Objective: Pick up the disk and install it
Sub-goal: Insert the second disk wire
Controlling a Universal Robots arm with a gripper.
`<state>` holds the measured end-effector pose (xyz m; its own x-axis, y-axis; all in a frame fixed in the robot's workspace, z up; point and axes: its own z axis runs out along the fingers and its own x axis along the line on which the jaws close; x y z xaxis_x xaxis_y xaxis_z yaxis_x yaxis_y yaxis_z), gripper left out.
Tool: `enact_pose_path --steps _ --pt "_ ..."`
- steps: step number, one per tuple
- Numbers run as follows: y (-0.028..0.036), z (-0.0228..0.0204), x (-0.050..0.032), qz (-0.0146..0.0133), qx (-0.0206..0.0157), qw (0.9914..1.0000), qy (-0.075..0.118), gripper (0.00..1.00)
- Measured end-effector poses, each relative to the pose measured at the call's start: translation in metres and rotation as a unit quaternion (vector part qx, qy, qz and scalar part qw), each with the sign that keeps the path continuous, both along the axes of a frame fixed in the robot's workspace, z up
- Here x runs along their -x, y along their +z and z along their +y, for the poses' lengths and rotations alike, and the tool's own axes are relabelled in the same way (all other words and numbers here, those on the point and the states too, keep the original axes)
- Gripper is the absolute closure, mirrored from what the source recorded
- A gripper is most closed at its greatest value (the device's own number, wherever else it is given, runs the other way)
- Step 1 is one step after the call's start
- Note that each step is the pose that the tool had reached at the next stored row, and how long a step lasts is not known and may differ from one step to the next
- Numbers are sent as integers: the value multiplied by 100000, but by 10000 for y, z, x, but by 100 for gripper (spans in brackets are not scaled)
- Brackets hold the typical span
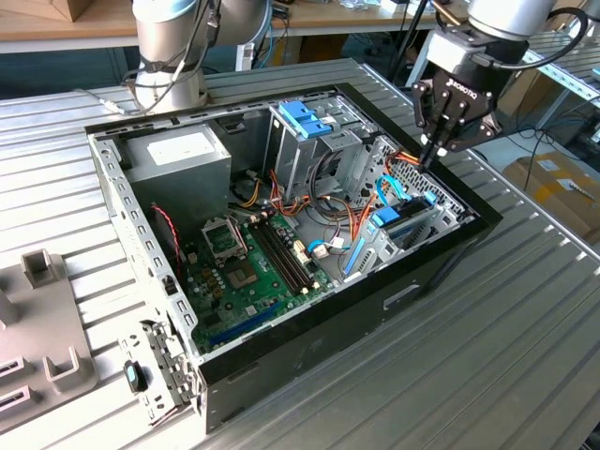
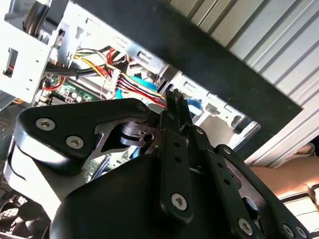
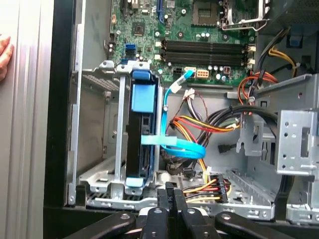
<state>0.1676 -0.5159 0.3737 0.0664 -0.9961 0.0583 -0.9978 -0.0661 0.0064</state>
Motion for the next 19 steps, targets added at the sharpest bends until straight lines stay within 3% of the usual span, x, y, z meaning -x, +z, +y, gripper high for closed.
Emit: enact_pose_path --steps 10,19 --pt "-3 -1 262 -1 -8 100000 -2 84" --pt "-3 -1 272 1 -4 100000 1 84"
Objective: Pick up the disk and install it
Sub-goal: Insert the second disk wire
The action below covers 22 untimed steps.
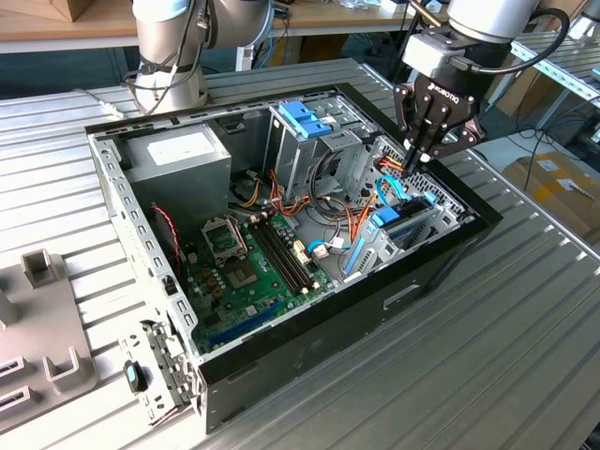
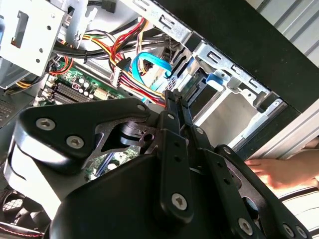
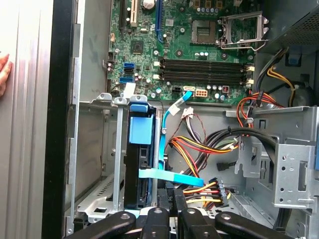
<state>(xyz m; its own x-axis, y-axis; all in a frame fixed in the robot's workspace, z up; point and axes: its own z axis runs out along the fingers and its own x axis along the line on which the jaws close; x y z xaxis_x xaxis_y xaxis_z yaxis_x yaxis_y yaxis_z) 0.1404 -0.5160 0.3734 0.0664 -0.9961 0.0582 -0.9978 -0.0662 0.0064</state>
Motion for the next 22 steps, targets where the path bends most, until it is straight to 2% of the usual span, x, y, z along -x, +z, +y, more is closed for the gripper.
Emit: enact_pose_path --steps 6,10,14,18,22 --pt "0 0 4 -2 -2 100000 -8 84" --pt "0 0 49 -2 -2 100000 -4 84" --pt "0 0 51 -3 2 100000 -33 84" --pt "-2 0 5 -4 5 99999 -530 84" --pt "-4 0 -89 -4 2 99997 -826 84"
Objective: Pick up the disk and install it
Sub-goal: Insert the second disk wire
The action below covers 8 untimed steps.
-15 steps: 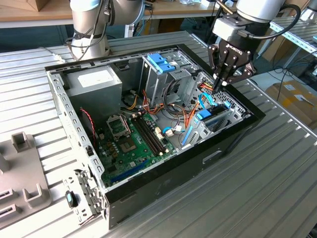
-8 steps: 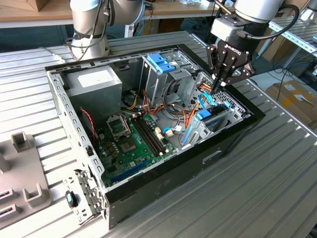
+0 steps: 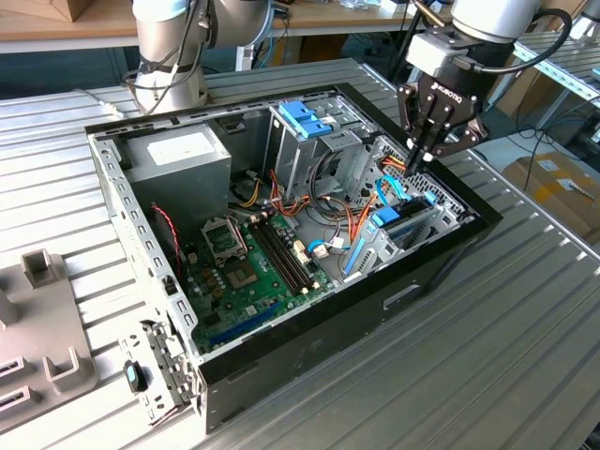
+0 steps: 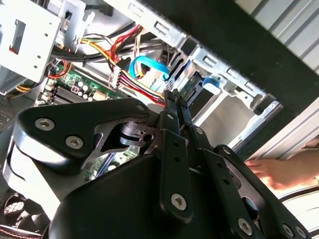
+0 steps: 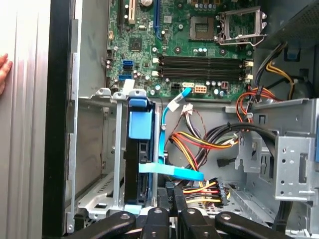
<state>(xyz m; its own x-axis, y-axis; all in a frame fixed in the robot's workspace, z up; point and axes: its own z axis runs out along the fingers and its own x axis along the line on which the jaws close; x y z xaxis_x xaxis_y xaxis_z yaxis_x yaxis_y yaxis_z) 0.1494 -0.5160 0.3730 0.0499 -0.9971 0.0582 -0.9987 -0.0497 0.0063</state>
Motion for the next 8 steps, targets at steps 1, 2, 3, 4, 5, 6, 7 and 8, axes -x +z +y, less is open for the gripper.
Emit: enact_pose_path --steps 1,2,3,4,5,6,7,8 --pt "-1 0 -12 1 -7 100000 -86 84" --pt "-4 -3 -25 1 -3 100000 -258 84" --pt "-9 -9 -41 1 -1 99999 -497 84" --pt "-11 -13 -46 2 2 99998 -629 84" --pt "-14 -17 -50 0 0 99997 -759 84" --pt "-17 -22 -54 1 -2 99996 -890 84" --pt "-19 -26 -57 1 0 99995 -1005 84" --pt "-22 -34 -61 0 1 99993 -1160 84"
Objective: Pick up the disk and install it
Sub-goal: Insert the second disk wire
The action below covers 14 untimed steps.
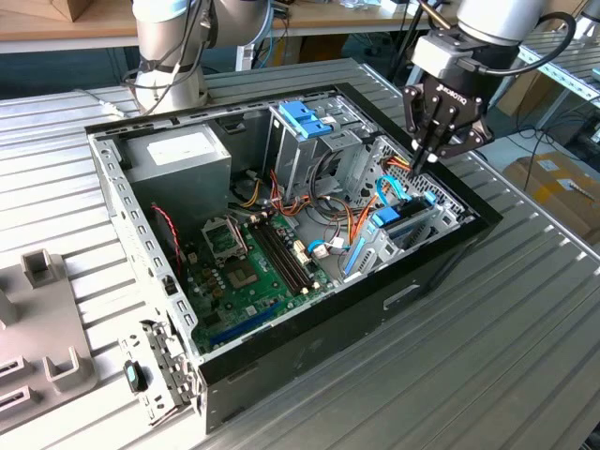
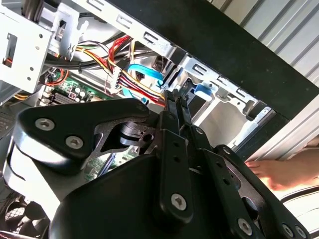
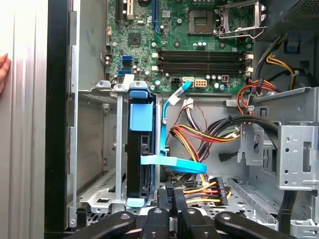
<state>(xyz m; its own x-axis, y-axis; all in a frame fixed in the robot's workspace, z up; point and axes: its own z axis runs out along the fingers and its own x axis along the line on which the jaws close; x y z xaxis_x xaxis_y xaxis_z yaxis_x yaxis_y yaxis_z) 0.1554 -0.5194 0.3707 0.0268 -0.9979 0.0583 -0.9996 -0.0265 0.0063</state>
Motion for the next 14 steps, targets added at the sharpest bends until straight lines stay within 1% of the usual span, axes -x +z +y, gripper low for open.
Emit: enact_pose_path --steps 2,10,13,14 --pt "-4 -8 -5 2 -9 100000 -224 84" --pt "-3 -11 -6 0 0 100000 -311 84" --pt "-4 -35 -7 2 -2 100000 -306 84" --pt "-4 -37 -6 2 -2 100000 -308 84"
